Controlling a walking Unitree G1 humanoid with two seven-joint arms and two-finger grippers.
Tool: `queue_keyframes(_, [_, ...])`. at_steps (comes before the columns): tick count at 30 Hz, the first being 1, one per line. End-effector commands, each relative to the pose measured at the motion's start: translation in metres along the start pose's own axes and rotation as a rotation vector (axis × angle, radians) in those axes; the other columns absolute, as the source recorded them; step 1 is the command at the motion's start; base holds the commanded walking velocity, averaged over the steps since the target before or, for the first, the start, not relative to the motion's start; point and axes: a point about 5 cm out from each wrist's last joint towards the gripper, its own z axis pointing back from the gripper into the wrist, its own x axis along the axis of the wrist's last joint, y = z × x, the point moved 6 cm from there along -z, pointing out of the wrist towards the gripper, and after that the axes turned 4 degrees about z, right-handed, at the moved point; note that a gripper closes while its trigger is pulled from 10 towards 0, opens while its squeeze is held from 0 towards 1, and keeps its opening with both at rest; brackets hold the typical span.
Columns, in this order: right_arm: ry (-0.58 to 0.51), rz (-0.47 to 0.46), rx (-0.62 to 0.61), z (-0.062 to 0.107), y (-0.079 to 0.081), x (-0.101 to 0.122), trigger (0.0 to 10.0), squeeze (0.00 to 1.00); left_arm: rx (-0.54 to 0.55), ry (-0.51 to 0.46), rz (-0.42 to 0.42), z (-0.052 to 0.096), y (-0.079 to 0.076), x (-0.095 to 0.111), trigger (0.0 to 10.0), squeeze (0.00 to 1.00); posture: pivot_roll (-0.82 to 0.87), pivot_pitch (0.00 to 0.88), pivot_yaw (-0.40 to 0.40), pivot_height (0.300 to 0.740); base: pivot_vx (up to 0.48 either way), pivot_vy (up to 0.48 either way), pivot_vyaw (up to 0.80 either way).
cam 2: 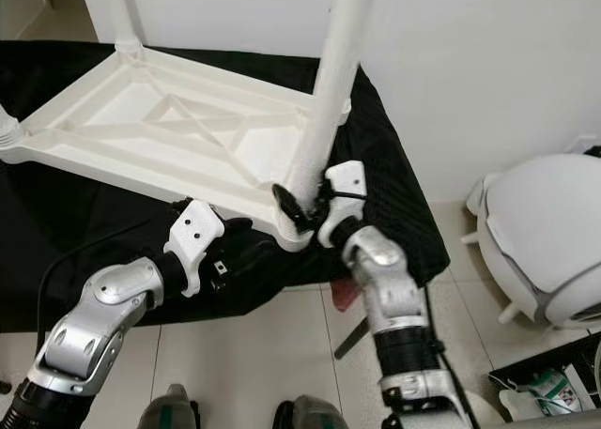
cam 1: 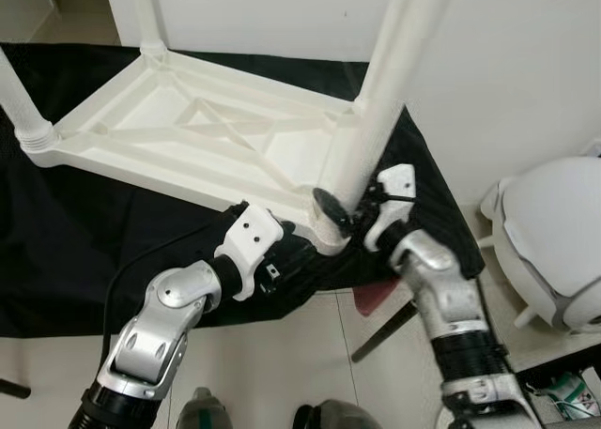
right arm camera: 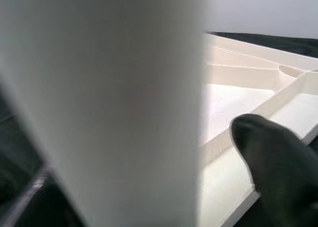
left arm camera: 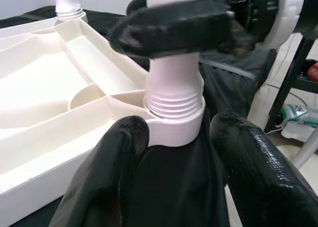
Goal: Building children table
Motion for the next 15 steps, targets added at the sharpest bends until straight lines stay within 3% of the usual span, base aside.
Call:
queue_keyframes(1, [-0.013, 0.005, 0.013, 0.002, -0.007, 0.004, 10.0, 1.00, 0.044, -0.005, -0.005, 0.000, 0.006, 0.002, 10.0, 0.00, 0.03, 0.000, -0.083, 0.740, 0.000, 0.000, 0.00])
queue_keyframes(2, [0.006, 0.068, 0.091, 0.003, -0.006, 0.003, 10.0, 1.00, 0.050, -0.006, -0.008, 0.000, 0.008, 0.003, 10.0, 0.00, 0.04, 0.001, -0.083, 0.740, 0.000, 0.000, 0.00])
queue_keyframes(3, [0.006, 0.068, 0.091, 0.003, -0.006, 0.003, 10.0, 1.00, 0.050, -0.006, -0.008, 0.000, 0.008, 0.003, 10.0, 0.00, 0.04, 0.001, -0.083, 0.740, 0.000, 0.000, 0.00])
queue_keyframes(4, [0.022, 0.075, 0.144, 0.004, -0.002, 0.000, 10.0, 0.69, 0.052, -0.007, -0.010, 0.000, 0.008, 0.003, 10.0, 0.00, 0.04, 0.002, -0.082, 0.740, 0.000, 0.000, 0.00])
queue_keyframes(5, [0.047, 0.093, 0.212, 0.005, 0.003, -0.004, 10.0, 0.00, 0.056, -0.008, -0.010, 0.001, 0.009, 0.004, 10.0, 0.00, 0.04, 0.005, -0.081, 0.740, 0.000, 0.000, 0.00])
queue_keyframes(10, [0.089, 0.126, 0.312, 0.003, 0.009, -0.013, 10.0, 0.00, 0.064, -0.010, -0.009, 0.002, 0.010, 0.005, 10.0, 0.00, 0.05, 0.006, -0.079, 0.740, 0.000, 0.000, 0.00])
queue_keyframes(15, [0.104, 0.168, 0.360, -0.011, 0.015, -0.018, 10.0, 0.00, 0.069, -0.011, -0.010, 0.003, 0.010, 0.006, 10.0, 0.00, 0.06, 0.006, -0.083, 0.740, 0.000, 0.000, 0.00])
